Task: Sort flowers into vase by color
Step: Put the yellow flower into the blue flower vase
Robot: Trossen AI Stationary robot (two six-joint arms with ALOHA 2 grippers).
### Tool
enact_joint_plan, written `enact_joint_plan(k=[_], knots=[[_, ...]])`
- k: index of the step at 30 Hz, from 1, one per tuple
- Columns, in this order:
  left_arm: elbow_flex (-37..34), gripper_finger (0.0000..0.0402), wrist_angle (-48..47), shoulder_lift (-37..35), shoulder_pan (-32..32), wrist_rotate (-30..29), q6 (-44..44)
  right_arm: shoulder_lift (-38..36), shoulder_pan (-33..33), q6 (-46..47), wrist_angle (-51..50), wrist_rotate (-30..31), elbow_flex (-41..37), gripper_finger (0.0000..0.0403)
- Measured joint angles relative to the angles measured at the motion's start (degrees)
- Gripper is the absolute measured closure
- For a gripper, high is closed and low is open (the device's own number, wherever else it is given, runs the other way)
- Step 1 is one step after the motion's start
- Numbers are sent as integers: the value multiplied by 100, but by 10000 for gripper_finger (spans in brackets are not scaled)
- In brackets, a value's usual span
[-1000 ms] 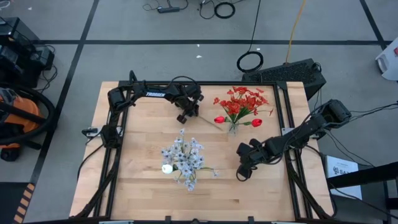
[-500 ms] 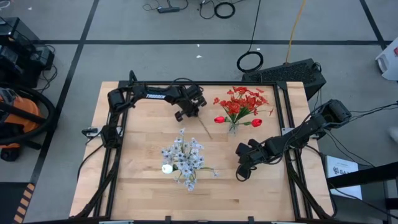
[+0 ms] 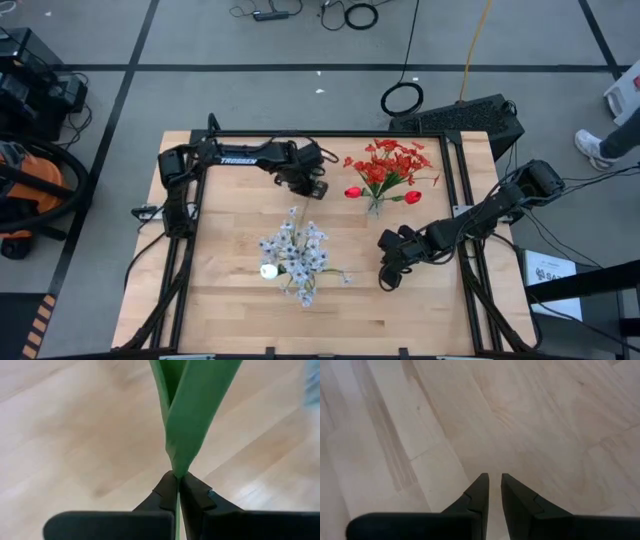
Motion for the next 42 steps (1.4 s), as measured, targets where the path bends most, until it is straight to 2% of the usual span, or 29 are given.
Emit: enact_joint_plan(k=[4,8,12,15,23,29,36,42], knots=[[0,391,-611,-69,-166,-258,743,0,-1,188,81,16,0,360],[4,391,-916,-400,-469,-803,1438,0,-2,315,79,33,0,360],[1,391,-878,-852,-671,-1167,1997,0,-2,501,100,33,0,360],[-322,391,-546,-1315,-772,-1380,2186,0,-2,800,96,43,0,360],[-2131,391,636,-3067,-714,-1372,1886,0,-2,1477,98,212,0,360],[-3218,391,1865,-4647,-995,-1500,1590,0,-2,1611,94,232,0,360],[-4059,391,2297,-6426,-1376,-1785,1279,0,-2,1613,94,378,0,360],[-4318,391,2383,-7411,-2293,-2267,1277,0,-2,1610,96,378,0,360]])
